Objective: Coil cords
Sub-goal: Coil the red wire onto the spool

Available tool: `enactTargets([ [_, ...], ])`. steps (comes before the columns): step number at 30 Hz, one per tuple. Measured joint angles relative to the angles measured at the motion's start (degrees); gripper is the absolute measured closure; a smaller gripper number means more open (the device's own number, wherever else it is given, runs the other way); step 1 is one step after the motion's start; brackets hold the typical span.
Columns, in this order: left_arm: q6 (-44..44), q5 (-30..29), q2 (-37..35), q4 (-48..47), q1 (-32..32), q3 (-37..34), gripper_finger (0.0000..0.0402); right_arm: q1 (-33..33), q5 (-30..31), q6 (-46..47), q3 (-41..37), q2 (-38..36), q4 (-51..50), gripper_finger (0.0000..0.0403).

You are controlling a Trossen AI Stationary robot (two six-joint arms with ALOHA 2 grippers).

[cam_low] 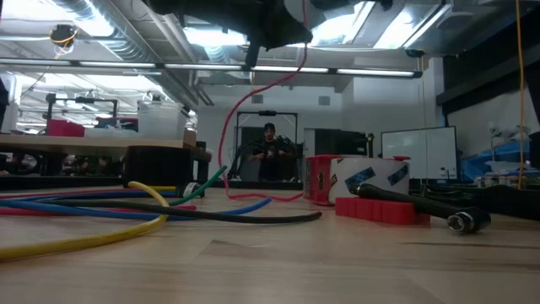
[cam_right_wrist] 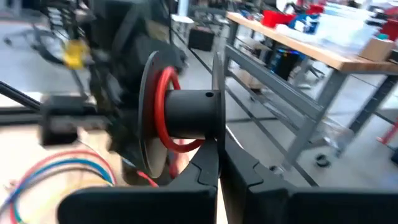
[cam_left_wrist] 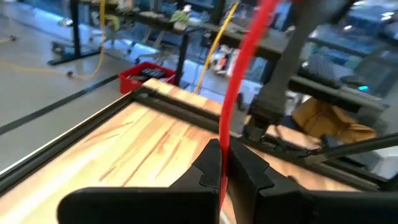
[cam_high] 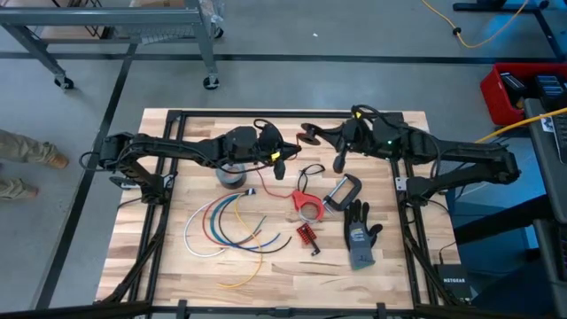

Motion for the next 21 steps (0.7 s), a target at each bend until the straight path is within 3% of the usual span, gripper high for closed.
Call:
enactTargets([
  [9,-6.5,-0.5,0.0,-1.7,-0.4,0.0,0.0399,0.0,0.2,-0.1,0.0,5.8,10.2,0.0400],
  [21,-11.5,0.2,0.0,-2.0,-2.1,0.0,0.0401,0.0,13.7,-5.3,0.0,16.0,15.7,0.0400],
])
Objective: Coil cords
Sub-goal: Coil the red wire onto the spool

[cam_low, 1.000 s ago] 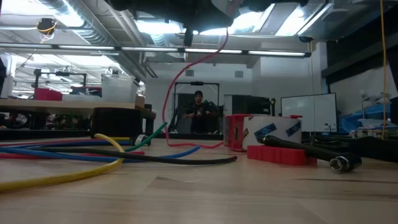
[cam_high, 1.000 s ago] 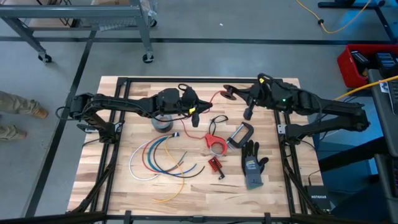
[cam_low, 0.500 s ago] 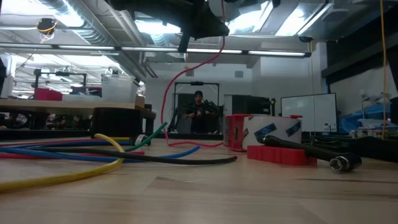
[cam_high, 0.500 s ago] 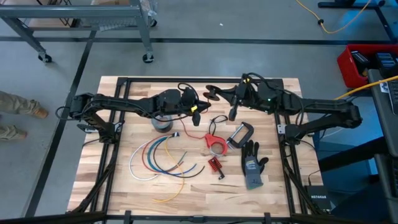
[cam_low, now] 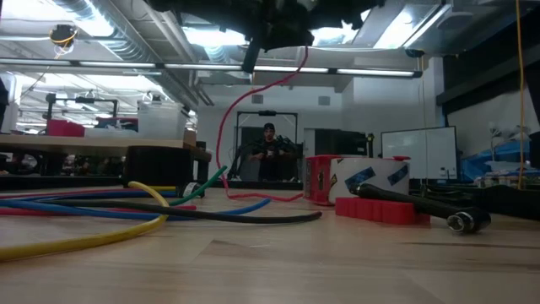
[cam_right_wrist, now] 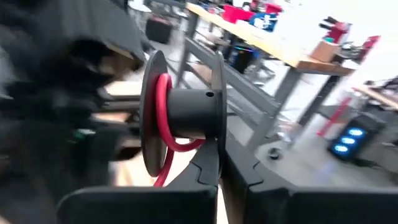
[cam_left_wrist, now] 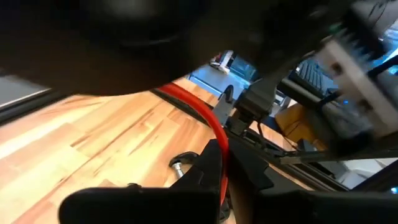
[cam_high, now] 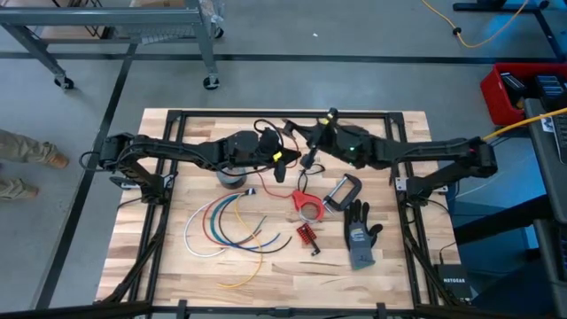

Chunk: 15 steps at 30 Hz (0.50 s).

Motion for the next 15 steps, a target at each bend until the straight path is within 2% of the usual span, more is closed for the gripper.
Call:
enactTargets([
  [8,-1.2,-0.1,0.0,0.0,-0.2,0.0,0.0401,0.1,9.0,-7.7,0.0,3.7,-0.5,0.0400],
  [15,-1.9,-0.1,0.0,0.0,0.0,0.0,0.0402,0.1,10.3,-12.7,0.0,4.1,-4.9,0.0400],
])
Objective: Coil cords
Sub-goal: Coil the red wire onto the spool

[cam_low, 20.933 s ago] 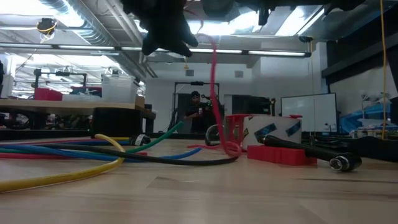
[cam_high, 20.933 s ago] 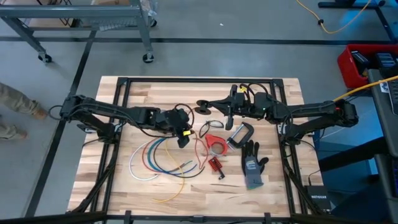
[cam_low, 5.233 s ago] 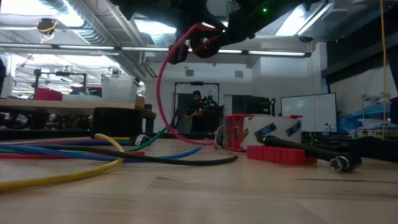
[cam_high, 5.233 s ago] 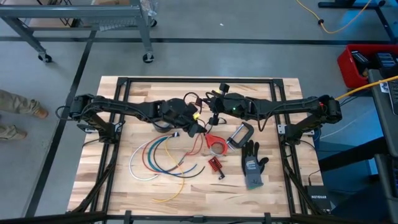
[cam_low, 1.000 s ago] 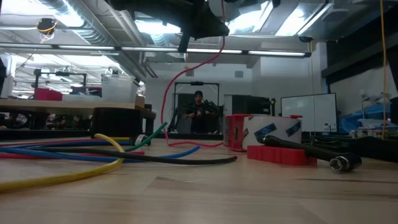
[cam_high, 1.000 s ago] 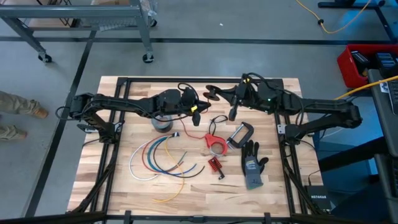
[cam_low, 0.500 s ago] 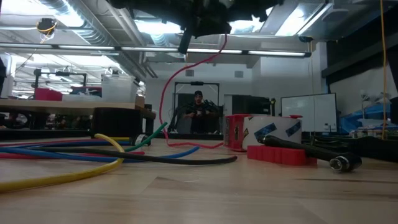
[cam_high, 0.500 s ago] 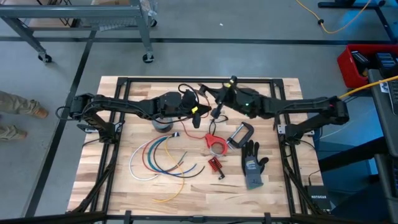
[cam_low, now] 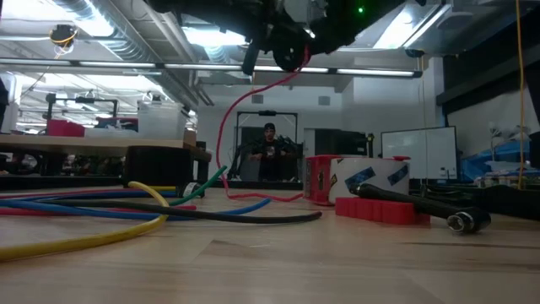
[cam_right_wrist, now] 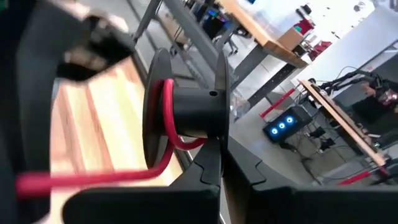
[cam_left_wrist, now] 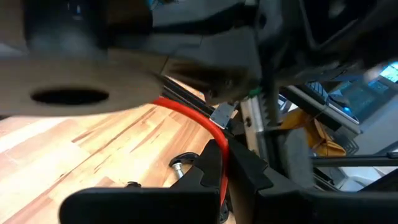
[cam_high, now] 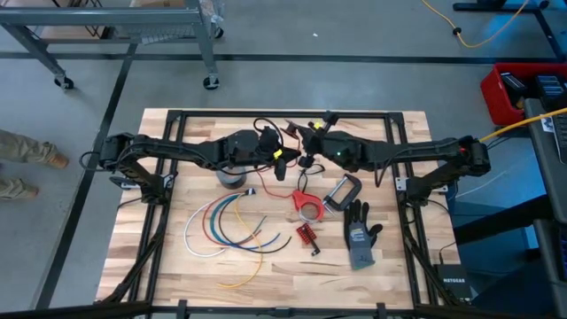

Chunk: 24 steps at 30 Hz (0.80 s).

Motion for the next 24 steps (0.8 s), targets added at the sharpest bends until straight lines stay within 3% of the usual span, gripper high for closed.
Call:
enactTargets([
  [13,0.0,0.5,0.1,-1.4,2.2,0.0,0.0401,0.0,-0.2,3.4,0.0,-1.1,-13.8,0.0400],
  [24,1.1,1.1,-2.8,-4.0,3.6,0.0,0.0401,-0.1,-13.8,11.7,0.0,-9.3,-21.6,0.0400],
])
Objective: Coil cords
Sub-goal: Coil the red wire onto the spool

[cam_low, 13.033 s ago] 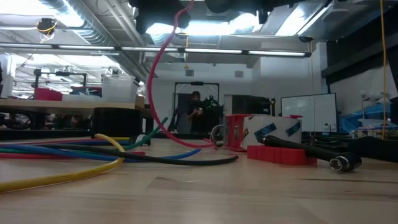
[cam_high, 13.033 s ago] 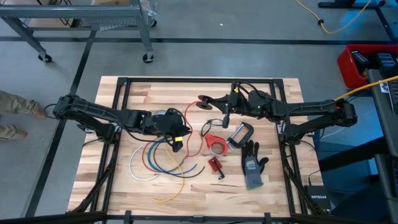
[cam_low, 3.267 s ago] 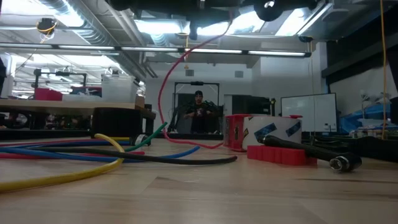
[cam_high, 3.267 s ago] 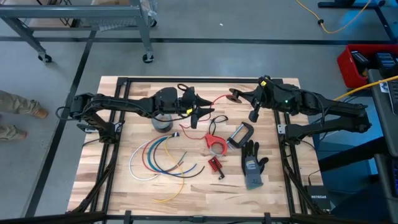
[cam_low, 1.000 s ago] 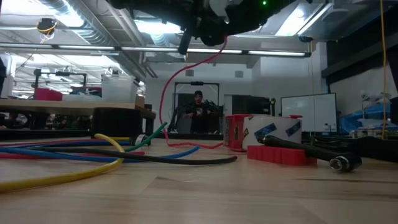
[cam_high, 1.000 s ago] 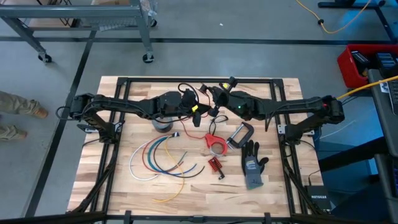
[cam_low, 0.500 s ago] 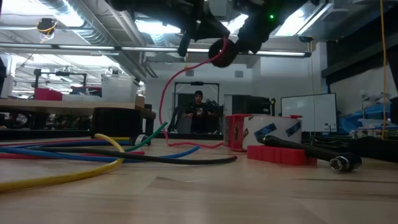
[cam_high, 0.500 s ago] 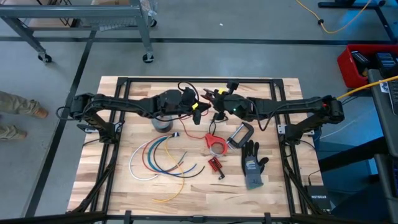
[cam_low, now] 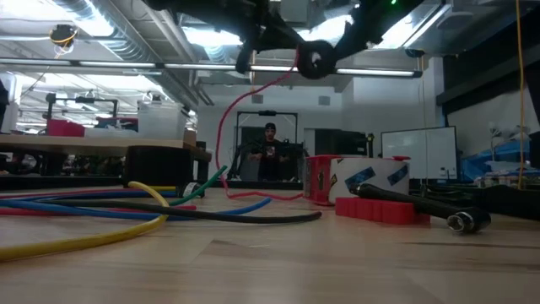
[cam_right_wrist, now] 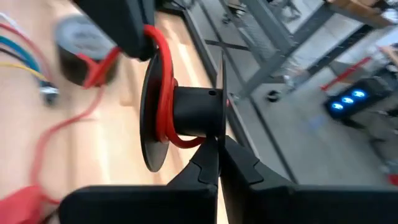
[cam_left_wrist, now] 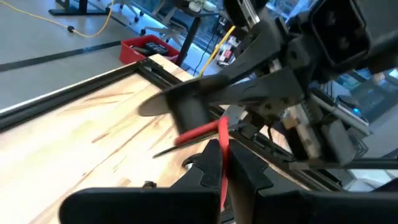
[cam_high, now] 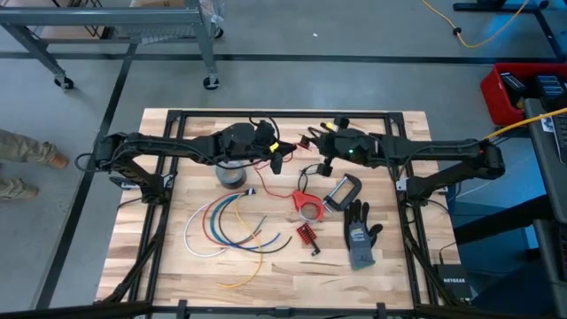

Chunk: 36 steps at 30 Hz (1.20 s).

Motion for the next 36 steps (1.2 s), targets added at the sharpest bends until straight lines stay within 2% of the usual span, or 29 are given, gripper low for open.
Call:
enactTargets([
  [6,2.0,0.4,-1.4,-0.3,0.0,0.0,0.0389,0.0,-7.8,1.9,0.0,-4.1,-0.7,0.0400],
  [9,2.7,0.5,-1.4,-0.3,0.0,0.0,0.0388,0.0,-9.6,3.1,0.0,-5.6,-0.7,0.0400],
  [16,4.2,2.9,-1.4,-0.3,0.1,0.1,0.0388,0.0,-10.5,3.4,0.0,-7.1,-0.3,0.0400],
  [21,7.6,6.3,-1.4,-1.1,0.2,0.0,0.0367,0.0,-12.1,3.5,0.0,-7.2,0.3,0.0400],
  [29,8.0,6.7,-1.3,-1.3,0.2,0.0,0.0318,0.0,-13.5,3.6,0.0,-7.2,0.8,0.0400],
  [36,8.3,7.0,-1.3,-3.1,0.9,0.0,0.0310,0.0,-13.5,3.5,0.0,-7.5,0.4,0.0400],
])
